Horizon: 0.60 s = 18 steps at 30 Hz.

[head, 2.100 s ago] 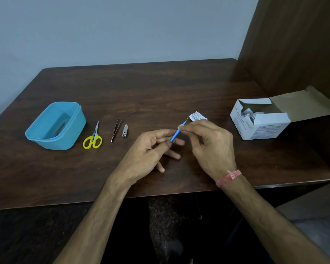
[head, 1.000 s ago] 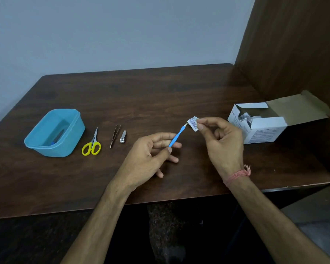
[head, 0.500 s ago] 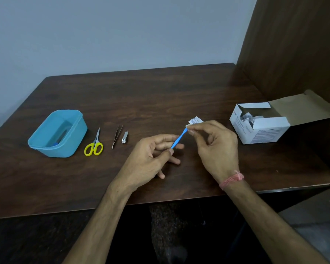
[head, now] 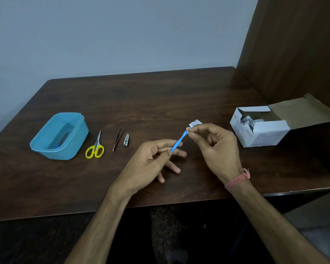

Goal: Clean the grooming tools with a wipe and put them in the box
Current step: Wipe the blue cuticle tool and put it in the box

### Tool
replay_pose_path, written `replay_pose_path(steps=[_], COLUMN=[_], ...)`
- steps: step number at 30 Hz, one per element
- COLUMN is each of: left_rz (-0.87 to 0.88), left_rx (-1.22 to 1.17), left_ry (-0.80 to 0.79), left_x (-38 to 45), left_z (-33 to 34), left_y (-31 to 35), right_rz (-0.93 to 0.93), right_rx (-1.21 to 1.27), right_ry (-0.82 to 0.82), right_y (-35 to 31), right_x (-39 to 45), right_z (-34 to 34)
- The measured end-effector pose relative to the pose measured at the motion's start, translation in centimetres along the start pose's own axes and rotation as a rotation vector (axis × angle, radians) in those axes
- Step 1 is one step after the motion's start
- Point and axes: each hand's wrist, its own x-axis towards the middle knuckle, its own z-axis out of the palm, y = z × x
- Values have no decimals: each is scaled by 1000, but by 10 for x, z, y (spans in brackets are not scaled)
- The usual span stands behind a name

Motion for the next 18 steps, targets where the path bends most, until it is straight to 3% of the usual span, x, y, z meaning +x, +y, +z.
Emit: replay_pose_path(steps=[5, 9, 18], left_rz=[-3, 5, 76], left_rx=[23, 34, -97], left_ry=[4, 20, 291], left_x=[0, 2, 1], left_z=[-1, -2, 7], left_y=[-1, -3, -7], right_rz=[-45, 30, -29], right_rx=[-67, -125, -199], right_ry=[16, 94, 43], right_y=[-5, -1, -1], right_x=[-4, 1, -1], right_z=[0, 0, -1])
